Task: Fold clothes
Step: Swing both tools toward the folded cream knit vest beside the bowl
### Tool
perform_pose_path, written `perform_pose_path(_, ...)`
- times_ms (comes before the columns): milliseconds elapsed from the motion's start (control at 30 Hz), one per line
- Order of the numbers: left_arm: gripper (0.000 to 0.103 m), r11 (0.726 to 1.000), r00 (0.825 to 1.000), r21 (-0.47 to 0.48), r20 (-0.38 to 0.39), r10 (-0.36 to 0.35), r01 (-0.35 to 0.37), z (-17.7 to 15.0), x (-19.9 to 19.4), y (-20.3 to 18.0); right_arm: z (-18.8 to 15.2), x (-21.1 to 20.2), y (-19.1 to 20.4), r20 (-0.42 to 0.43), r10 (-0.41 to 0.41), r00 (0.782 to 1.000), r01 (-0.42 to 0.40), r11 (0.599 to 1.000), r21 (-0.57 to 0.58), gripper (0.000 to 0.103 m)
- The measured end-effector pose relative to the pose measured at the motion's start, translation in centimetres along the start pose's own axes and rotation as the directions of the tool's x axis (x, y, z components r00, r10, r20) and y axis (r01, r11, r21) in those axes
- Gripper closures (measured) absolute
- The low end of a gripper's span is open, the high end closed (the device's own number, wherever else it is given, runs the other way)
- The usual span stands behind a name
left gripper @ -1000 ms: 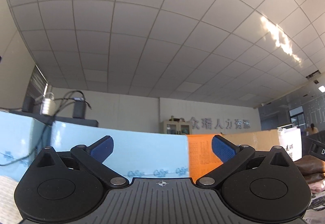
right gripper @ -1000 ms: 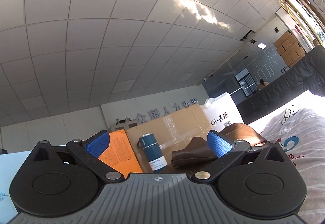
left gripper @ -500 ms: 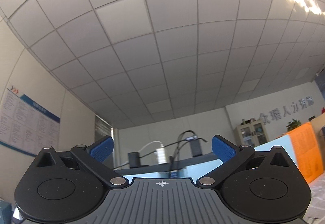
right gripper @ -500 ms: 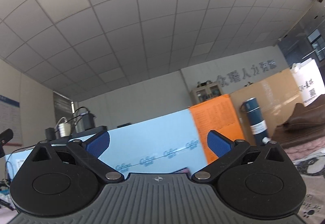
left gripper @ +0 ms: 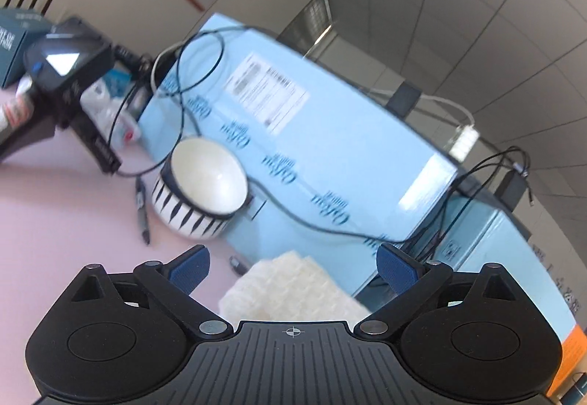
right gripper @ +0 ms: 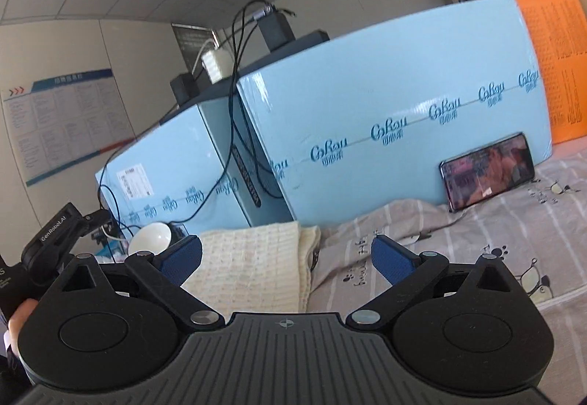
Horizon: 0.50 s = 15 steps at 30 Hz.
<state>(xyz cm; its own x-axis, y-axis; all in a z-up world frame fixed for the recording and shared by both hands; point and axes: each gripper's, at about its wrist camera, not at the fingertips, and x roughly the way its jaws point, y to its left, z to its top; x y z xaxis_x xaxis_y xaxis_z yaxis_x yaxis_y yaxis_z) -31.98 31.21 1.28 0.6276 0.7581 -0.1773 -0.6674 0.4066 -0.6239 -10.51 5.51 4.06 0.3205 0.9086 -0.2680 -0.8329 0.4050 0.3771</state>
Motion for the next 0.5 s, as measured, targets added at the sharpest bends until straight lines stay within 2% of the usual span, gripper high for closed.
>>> perform_pose_path(100,0.011,0.998,0.997,-0.067,-0.072,-0.005,0.001,0.0,1.3,2.1,-0.9,4.6,-0.5,-0.093,0.021,0.995,-0.022,1.000,-0.010,0.003)
perform_pose_path(267,0.020,0.998,0.982,-0.026,-0.177,-0.064,0.060,-0.9,2.8,1.5,-2.6,10.7,0.3,-0.235,0.038,0.971,-0.039,0.999,0.001,0.003)
perform_pose_path(367,0.029,0.997,0.981,-0.019,-0.177,-0.080,0.077,-1.1,2.9,1.4,-3.7,13.3,0.7,-0.289,-0.006,0.957,0.010,1.000,0.011,0.003)
perform_pose_path(400,0.030,0.994,0.979,-0.038,-0.173,-0.108,0.103,-1.0,2.8,1.6,-4.0,14.1,0.8,-0.312,-0.017,0.950,0.025,0.999,0.021,0.003)
perform_pose_path(433,0.033,0.990,0.975,-0.049,-0.171,-0.140,0.133,-0.9,2.7,1.6,-4.2,14.4,0.9,-0.306,-0.025,0.952,0.031,0.999,0.015,0.003)
perform_pose_path(500,0.037,0.979,0.963,-0.056,-0.176,-0.202,0.195,-0.9,2.6,1.5,-4.3,14.8,1.5,-0.291,-0.050,0.955,0.050,0.999,-0.009,0.013)
